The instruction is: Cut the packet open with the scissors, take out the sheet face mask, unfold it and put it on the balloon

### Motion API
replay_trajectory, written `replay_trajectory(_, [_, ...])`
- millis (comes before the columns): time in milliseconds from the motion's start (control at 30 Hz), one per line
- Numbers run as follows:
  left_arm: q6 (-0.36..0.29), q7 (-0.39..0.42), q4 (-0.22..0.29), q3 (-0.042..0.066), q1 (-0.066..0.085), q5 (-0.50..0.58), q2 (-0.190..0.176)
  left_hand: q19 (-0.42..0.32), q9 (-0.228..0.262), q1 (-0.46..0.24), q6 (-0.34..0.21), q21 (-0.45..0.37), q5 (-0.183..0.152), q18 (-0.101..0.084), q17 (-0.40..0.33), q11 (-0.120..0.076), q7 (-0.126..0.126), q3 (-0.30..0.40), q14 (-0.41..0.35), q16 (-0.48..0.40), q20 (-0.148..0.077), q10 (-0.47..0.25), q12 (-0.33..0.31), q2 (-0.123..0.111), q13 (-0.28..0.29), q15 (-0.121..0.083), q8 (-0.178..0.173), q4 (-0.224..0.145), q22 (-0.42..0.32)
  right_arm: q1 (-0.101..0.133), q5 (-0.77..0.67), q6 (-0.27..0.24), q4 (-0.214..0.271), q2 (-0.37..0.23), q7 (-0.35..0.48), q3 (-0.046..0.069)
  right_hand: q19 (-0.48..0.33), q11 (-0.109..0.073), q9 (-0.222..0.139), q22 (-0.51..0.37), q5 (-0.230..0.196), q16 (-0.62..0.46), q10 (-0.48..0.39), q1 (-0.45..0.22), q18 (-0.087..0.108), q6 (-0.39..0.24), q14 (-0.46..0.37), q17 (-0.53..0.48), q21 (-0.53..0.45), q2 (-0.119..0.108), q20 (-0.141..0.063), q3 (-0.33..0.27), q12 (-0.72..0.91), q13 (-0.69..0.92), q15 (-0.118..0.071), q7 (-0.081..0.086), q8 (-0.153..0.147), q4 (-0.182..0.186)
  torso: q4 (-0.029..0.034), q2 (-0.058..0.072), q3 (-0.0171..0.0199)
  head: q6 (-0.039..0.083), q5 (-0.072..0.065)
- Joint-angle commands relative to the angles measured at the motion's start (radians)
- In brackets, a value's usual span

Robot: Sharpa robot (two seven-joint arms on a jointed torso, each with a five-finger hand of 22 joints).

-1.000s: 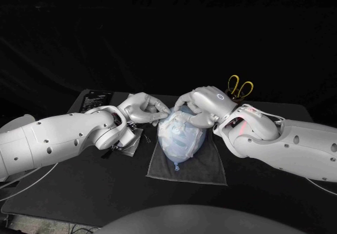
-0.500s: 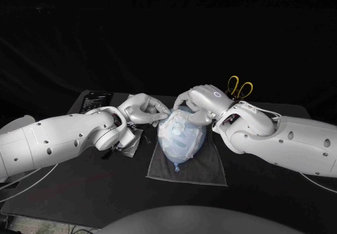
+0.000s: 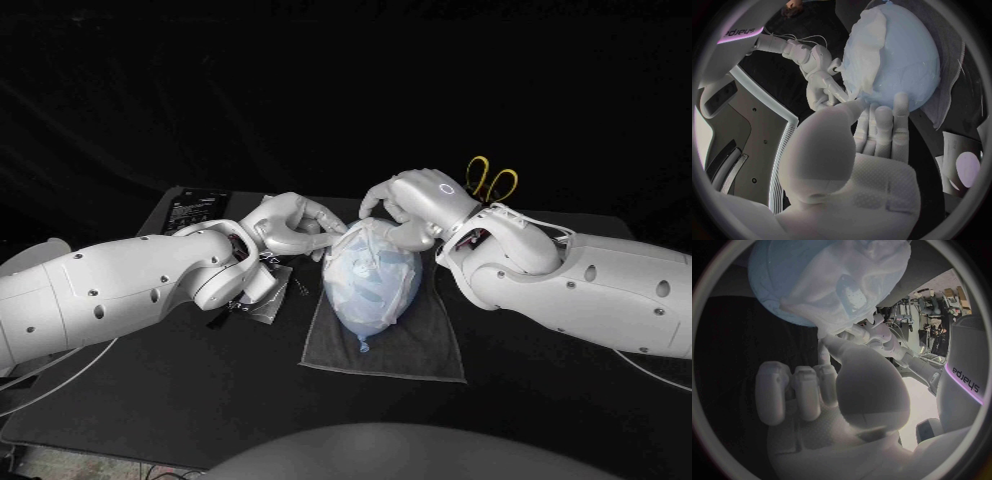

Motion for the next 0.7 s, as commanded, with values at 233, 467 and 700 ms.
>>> replay_trajectory(233, [0.009, -0.002, 0.004, 0.000, 0.000, 0.014, -0.001, 0.009, -0.001, 0.009, -0.005, -0.001, -0.005, 0.014, 0.001, 0.004, 0.005, 0.004, 0.003, 0.005, -0.001, -0.003, 0.004, 0.004, 0.001, 0.000, -0.006, 0.000, 0.001, 0.001, -0.011, -0.023, -0.012, 0.009, -0.037, 0.003, 0.058, -0.005, 0.002, 0.227, 0.003, 0.003, 0.053, 0.004, -0.014, 0.005, 0.104, 0.263, -0.006, 0.007, -0.004, 0.005, 0.001, 0.188, -0.010, -0.002, 0.008, 0.000, -0.0002, 0.000, 0.0000, 0.004, -0.002])
replay_trajectory(467, [0.008, -0.004, 0.002, 0.000, 0.000, 0.033, -0.005, 0.010, -0.001, 0.011, 0.000, 0.001, -0.005, 0.014, 0.001, 0.004, 0.006, 0.009, 0.005, 0.008, -0.001, -0.004, 0.006, 0.009, 0.001, 0.000, -0.006, 0.000, 0.002, 0.002, -0.006, 0.006, -0.023, 0.014, -0.038, 0.003, 0.057, -0.005, 0.002, 0.226, 0.003, 0.003, 0.053, 0.004, -0.014, 0.005, 0.104, 0.263, -0.007, 0.008, -0.004, 0.005, 0.001, 0.187, -0.010, -0.002, 0.008, 0.000, 0.0002, 0.000, -0.0004, 0.005, -0.004])
replay_trajectory(700, [0.036, -0.006, 0.000, 0.000, 0.000, 0.096, -0.014, 0.013, 0.002, 0.010, 0.016, 0.007, -0.005, 0.014, 0.006, 0.003, 0.004, 0.034, 0.009, 0.013, -0.002, -0.010, 0.010, 0.046, 0.002, -0.001, -0.005, 0.009, 0.007, 0.002, -0.005, 0.021, -0.029, 0.017, -0.042, 0.003, 0.056, -0.005, 0.003, 0.226, 0.003, 0.003, 0.051, 0.004, -0.014, 0.004, 0.104, 0.263, -0.009, 0.007, -0.004, 0.005, -0.001, 0.185, -0.010, -0.001, 0.008, 0.000, 0.0000, 0.000, 0.0001, 0.008, -0.006])
